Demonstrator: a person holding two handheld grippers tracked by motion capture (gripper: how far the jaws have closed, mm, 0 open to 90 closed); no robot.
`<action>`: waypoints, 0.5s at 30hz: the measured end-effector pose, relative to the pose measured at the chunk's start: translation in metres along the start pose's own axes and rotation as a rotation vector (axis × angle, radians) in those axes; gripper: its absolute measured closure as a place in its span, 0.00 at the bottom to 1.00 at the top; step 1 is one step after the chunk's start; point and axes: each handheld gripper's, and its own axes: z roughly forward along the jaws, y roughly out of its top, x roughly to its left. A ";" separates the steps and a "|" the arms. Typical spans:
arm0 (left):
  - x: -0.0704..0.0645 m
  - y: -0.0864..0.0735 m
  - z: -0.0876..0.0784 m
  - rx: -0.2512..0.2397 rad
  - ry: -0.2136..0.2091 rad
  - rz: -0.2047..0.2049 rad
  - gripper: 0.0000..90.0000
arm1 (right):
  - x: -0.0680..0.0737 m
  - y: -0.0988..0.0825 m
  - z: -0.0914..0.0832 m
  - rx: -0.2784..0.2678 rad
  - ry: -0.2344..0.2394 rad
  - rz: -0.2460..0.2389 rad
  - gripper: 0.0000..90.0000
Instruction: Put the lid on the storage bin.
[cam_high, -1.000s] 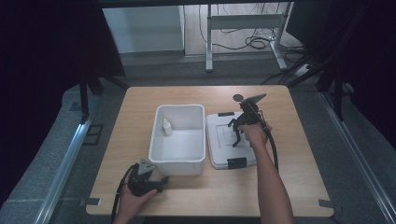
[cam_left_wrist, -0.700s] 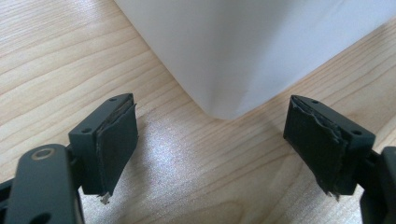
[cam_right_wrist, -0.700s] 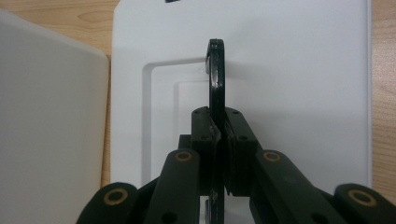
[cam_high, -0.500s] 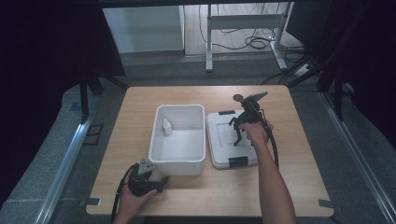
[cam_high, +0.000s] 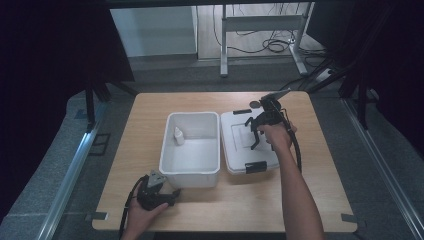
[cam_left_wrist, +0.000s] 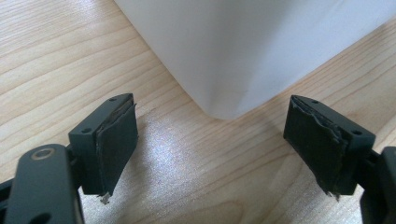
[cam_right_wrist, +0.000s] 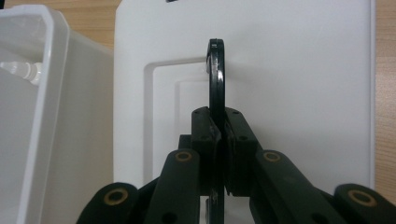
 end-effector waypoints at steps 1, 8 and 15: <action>0.000 0.000 0.000 0.000 0.000 0.000 0.19 | 0.000 0.000 0.000 0.000 0.000 0.000 0.94; 0.000 0.000 0.000 0.000 0.000 0.000 0.19 | 0.005 0.002 -0.011 -0.011 0.009 -0.004 0.94; 0.000 0.000 0.000 0.000 -0.001 0.000 0.19 | 0.019 0.005 -0.025 -0.024 0.010 -0.044 0.94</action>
